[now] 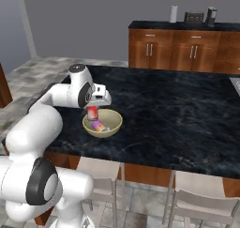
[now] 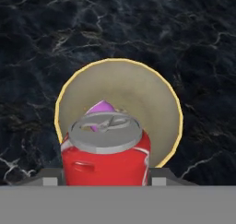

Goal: Open the fridge, grab two sodas, and place both sodas inside the bowl with ice on the dining counter.

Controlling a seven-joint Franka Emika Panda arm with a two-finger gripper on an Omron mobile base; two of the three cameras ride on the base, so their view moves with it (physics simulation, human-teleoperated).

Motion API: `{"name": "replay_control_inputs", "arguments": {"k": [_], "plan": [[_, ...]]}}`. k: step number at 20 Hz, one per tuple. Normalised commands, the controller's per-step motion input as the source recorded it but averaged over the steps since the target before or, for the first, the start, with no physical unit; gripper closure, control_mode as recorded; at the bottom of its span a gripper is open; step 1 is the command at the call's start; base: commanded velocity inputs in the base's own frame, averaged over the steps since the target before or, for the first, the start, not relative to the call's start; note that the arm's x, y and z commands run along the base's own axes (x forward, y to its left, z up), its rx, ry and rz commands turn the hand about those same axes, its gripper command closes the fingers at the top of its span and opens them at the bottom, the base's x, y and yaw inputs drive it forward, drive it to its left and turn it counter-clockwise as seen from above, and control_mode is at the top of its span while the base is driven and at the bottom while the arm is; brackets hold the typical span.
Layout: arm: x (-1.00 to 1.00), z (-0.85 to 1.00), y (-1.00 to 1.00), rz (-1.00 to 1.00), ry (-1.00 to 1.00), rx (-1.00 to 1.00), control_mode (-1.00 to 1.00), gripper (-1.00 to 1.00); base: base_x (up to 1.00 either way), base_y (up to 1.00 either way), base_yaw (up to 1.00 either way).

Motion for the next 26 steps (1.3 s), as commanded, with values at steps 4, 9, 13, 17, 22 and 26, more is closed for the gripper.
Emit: {"name": "replay_control_inputs", "arguments": {"k": [4,9,13,17,22,26], "plan": [[0.10,-0.36,0.00,0.00,0.00,-0.07,-1.00,1.00,0.00,0.00,0.00],[0.01,-0.27,0.00,0.00,0.00,-0.05,-1.00,1.00,0.00,0.00,0.00],[0.03,-0.18,0.00,0.00,0.01,-0.05,-1.00,1.00,0.00,0.00,0.00],[0.11,-0.16,0.00,0.00,0.03,-0.03,-1.00,1.00,0.00,0.00,0.00],[0.14,-0.09,0.00,0.00,0.06,-0.02,-1.00,1.00,0.00,0.00,0.00],[0.15,-0.10,0.00,0.00,0.06,0.00,-1.00,1.00,0.00,0.00,0.00]]}}
